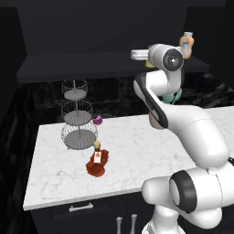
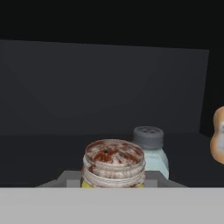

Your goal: Put the shaker and condiment bottle from the counter next to their counterparts in the cabinet.

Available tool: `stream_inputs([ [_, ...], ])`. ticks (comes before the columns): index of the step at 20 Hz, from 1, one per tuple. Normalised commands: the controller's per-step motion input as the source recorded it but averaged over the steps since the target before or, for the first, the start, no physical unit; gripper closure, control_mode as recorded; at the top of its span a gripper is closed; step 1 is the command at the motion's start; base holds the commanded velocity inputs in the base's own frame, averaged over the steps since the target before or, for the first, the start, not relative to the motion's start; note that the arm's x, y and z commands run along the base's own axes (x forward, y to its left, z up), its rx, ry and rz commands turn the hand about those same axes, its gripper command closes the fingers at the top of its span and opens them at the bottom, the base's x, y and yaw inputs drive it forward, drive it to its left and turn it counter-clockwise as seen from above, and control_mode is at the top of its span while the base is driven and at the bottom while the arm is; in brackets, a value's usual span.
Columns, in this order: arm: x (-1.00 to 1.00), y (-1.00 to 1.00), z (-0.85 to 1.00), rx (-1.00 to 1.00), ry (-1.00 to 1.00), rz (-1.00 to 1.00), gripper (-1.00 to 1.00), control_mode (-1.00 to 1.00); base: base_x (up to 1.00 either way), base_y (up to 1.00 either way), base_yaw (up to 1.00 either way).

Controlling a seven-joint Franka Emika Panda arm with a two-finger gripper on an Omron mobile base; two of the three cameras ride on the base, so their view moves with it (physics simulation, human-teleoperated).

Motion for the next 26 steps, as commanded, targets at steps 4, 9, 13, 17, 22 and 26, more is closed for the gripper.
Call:
stream_inputs([
  [4, 0.26, 0.00, -0.08, 0.00, 0.00, 0.00, 1.00, -1.00, 0.00, 0.00, 0.00],
  [9, 0.31, 0.00, -0.24, -0.03, -0.02, 0.00, 1.00, -1.00, 0.00, 0.00, 0.00],
  [13, 0.14, 0.00, -0.25, -0.02, -0.06, 0.00, 1.00, -1.00, 0.00, 0.00, 0.00],
  [17, 0.10, 0.00, -0.12, -0.01, -0.06, 0.00, 1.00, -1.00, 0.00, 0.00, 0.00],
  [22, 0.17, 0.00, 0.00, 0.00, -0.01, 0.00, 1.00, -1.00, 0.00, 0.00, 0.00],
  [26, 0.23, 0.00, 0.00, 0.00, 0.00, 0.00, 1.00, -1.00, 0.00, 0.00, 0.00],
])
